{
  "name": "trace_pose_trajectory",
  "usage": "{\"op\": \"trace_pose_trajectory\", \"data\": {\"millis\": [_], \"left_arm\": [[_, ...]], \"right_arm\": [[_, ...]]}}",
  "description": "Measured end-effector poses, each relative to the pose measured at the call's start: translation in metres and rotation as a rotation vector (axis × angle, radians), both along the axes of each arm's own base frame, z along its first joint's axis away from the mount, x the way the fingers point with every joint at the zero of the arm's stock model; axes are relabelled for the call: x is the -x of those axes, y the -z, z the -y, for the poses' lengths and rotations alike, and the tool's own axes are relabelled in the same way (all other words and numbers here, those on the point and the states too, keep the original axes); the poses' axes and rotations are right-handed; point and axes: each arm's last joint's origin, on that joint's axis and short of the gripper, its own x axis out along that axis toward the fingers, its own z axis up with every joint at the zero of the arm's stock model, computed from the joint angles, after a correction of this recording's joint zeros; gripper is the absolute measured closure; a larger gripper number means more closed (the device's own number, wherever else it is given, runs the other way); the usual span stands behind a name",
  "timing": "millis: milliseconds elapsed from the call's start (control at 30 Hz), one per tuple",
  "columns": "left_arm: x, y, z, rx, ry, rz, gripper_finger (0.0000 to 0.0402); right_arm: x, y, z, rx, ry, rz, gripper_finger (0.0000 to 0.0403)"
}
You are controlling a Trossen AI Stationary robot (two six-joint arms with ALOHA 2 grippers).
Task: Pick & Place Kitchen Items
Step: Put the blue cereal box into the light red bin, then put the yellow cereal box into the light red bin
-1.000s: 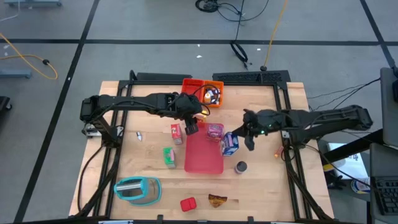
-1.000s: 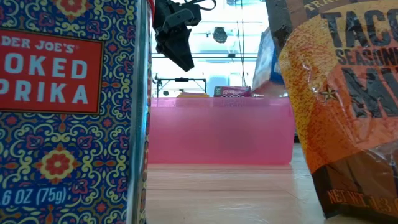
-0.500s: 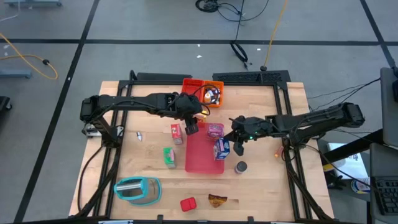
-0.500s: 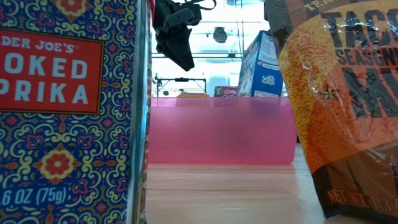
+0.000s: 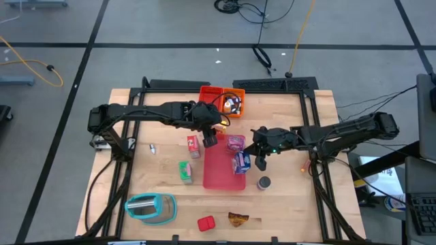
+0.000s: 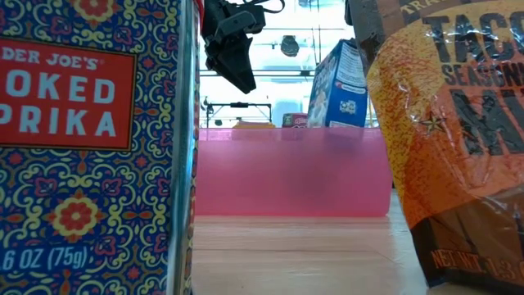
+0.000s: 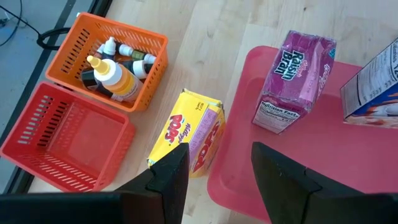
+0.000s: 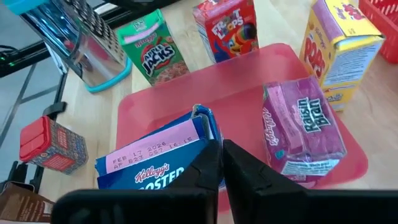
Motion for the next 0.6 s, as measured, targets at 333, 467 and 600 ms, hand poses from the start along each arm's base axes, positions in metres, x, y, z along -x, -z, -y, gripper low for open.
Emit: {"op": "trace_pose_trajectory", "data": {"millis": [333, 467, 600], "left_arm": [[0.0, 0.0001, 0.0, -0.001, 0.002, 0.0, 0.0224], [0.0, 0.0, 0.0, -0.001, 0.001, 0.0, 0.0224], [0.0, 0.0, -0.0001, 0.003, -0.004, 0.002, 0.0224]], "right_arm": [[0.0, 0.0001, 0.0, 0.0, 0.0, 0.0, 0.0374], [0.0, 0.0001, 0.0, 0.001, -0.001, 0.0, 0.0375], [0.0, 0.0001, 0.0, 0.015, -0.01, 0.001, 0.0375]]}}
